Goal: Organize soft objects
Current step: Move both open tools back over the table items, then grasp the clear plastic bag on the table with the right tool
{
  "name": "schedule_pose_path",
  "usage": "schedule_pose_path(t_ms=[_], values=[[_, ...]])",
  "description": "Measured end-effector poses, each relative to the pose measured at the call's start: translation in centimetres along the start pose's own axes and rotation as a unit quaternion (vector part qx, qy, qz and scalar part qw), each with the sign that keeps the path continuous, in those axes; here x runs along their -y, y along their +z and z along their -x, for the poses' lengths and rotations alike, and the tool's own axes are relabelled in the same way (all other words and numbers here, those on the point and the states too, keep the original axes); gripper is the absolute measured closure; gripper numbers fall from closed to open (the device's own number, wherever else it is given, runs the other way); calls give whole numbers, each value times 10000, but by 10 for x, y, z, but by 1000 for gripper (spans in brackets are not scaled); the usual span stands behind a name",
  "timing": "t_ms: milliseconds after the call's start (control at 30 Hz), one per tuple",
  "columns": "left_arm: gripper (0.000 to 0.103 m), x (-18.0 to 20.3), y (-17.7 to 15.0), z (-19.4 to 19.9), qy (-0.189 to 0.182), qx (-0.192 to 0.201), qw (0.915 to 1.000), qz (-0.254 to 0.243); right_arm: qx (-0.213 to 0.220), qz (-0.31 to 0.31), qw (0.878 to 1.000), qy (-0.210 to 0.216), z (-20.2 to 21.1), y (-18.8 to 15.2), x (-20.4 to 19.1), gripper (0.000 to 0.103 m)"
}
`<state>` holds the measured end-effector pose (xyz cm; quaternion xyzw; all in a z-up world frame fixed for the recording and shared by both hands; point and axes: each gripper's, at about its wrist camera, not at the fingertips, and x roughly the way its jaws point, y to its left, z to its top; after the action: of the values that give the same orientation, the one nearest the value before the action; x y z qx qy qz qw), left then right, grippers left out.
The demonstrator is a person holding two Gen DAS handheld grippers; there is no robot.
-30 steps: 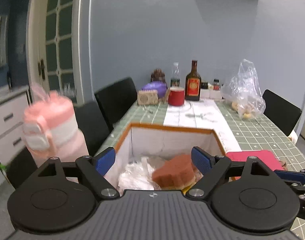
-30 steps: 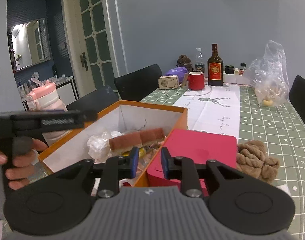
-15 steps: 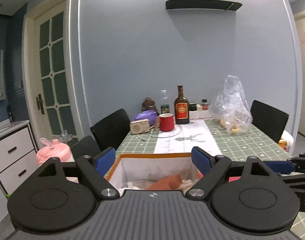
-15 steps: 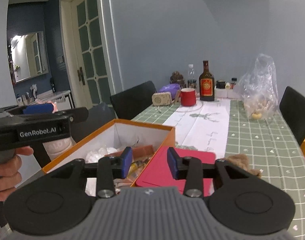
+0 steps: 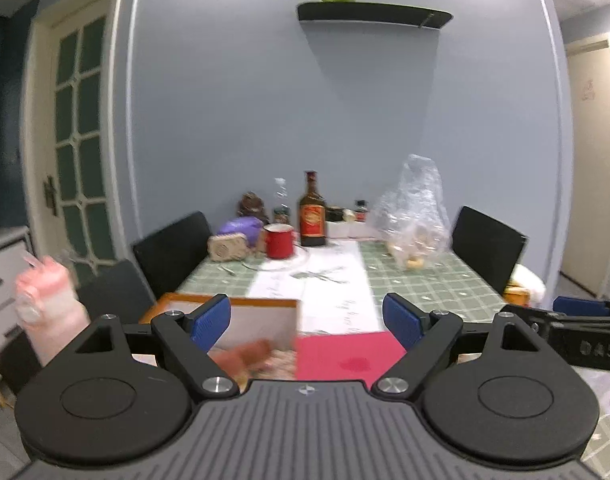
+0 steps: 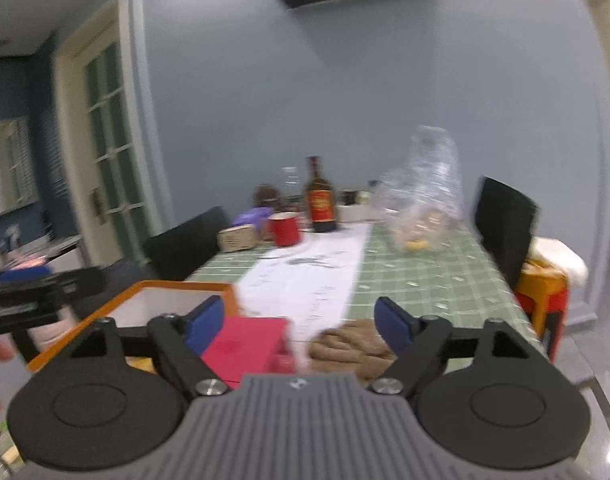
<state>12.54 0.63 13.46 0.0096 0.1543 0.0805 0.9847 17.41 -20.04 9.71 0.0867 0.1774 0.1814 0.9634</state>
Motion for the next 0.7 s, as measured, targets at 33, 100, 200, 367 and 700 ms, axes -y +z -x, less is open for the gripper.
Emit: schedule_pose_path(t_ms=[33, 100, 200, 367, 700], values=[[3, 6, -2, 0, -70, -24, 10000, 9, -12, -75, 9999, -108, -1, -3, 10, 14], [3, 23, -8, -1, -249, -68, 9996, -70, -150, -35, 9990, -409, -6, -10, 25, 8], [3, 54, -19, -6, -424, -48, 9983, -405, -403, 596, 9940, -824, -20, -30, 36, 3], [3, 103, -47, -25, -576, -383, 9941, -839, -786, 1283, 9865, -639, -62, -71, 68, 3], [8, 106, -75, -75, -893, -1040, 9903, -218, -1210, 873, 9883, 318, -103, -96, 62, 3]])
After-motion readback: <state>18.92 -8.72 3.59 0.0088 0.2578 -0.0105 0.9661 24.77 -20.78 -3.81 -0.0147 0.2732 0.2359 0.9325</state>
